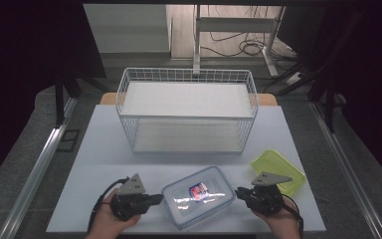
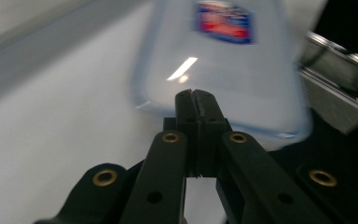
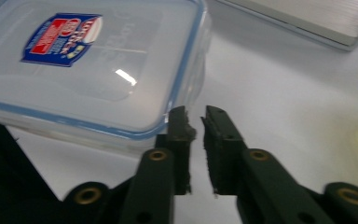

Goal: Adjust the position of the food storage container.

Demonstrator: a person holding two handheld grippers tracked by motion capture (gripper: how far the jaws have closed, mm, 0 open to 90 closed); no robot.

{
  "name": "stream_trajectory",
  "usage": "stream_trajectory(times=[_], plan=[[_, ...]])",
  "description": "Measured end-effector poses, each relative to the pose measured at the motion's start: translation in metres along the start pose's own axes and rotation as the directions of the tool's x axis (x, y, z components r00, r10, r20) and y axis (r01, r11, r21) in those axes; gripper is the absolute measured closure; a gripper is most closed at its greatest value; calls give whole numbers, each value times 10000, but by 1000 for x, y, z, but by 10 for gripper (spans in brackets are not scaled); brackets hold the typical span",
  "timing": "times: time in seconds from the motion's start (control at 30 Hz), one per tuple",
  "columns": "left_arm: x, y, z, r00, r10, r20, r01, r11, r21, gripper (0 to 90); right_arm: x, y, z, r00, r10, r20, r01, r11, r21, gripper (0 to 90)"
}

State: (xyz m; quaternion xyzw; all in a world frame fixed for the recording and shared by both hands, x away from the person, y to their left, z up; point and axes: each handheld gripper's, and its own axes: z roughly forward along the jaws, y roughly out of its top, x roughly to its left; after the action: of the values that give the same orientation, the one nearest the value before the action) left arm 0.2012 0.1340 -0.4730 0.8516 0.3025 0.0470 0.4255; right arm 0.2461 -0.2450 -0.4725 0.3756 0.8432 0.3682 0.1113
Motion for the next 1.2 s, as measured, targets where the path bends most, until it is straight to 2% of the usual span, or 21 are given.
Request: stream_trajectory(times=[0.07,0.13,0.23,0.27,0.37,0.43,0.5,0.53,0.63,0.67,0.83,1.03,1.2], plan=[[-17,5,9,9979,332,552,-344,9992,194,900,-3,-1,0,9999,91,90,-90,9999,-56,756],[-29,7,17,9946,565,871,-602,9974,408,900,-5,-2,0,9996,197,177,-195,9998,-102,720],[-41,6,25,9895,707,1263,-784,9953,567,900,-9,-3,-2,9991,313,300,-308,9994,-177,681],[-45,6,26,9898,722,1229,-782,9959,446,900,-10,-4,-3,9988,361,334,-354,9992,-207,662],[-49,7,24,9839,654,1665,-726,9967,375,900,-13,-5,-3,9983,429,390,-420,9988,-246,637],[-54,6,25,9812,876,1722,-978,9938,520,900,-14,-5,-3,9980,461,431,-452,9987,-216,627],[-55,5,28,9776,861,1922,-995,9931,613,900,-14,-5,-3,9978,502,437,-492,9985,-236,617],[-56,4,30,9776,790,1949,-930,9936,641,900,-14,-5,-3,9977,502,448,-492,9985,-233,614],[-58,0,38,9803,941,1736,-1106,9900,881,900,-14,-5,-3,9978,465,481,-453,9987,-253,608],[-58,0,38,9806,882,1751,-1041,9910,836,900,-14,-5,-3,9978,460,484,-448,9987,-256,607],[-54,0,39,9775,939,1891,-1107,9906,804,900,-15,-6,-2,9978,466,477,-456,9987,-213,597],[-49,0,36,9847,1105,1351,-1225,9889,843,900,-14,-7,-2,9976,508,466,-502,9986,-137,587],[-35,0,33,9915,861,977,-946,9918,861,900,-15,-7,-2,9977,494,474,-484,9986,-206,583]])
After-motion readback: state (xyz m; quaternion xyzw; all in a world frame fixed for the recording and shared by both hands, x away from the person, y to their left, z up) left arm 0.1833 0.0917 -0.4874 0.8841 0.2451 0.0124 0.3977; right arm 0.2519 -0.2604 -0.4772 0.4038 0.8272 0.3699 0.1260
